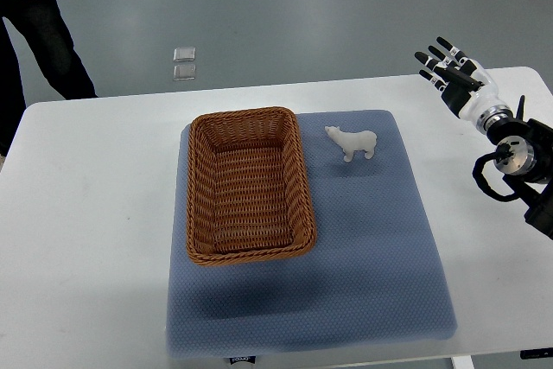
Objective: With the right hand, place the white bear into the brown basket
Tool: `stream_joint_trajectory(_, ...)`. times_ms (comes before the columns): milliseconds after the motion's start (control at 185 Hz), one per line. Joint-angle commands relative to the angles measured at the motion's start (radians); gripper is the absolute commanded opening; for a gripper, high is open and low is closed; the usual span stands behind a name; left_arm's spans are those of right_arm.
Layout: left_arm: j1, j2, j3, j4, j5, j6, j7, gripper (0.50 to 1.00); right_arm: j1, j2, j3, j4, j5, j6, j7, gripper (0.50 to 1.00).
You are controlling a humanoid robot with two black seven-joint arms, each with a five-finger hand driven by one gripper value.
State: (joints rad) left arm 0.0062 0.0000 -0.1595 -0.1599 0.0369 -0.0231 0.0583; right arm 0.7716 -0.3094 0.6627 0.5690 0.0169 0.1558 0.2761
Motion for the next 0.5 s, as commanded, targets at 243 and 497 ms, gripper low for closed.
stream_joint_trajectory(243,0.008,0.000,0.000,0.006,0.000,0.000,0.002,1.000,0.002,0.000,0.000,0.000,0.000,0.001,0.000,0.928)
stream_joint_trajectory(497,0.008,0.000,0.000,0.008,0.000,0.002,0.002,1.000,0.003,-0.002,0.000,0.000,0.000,0.007,0.000,0.928)
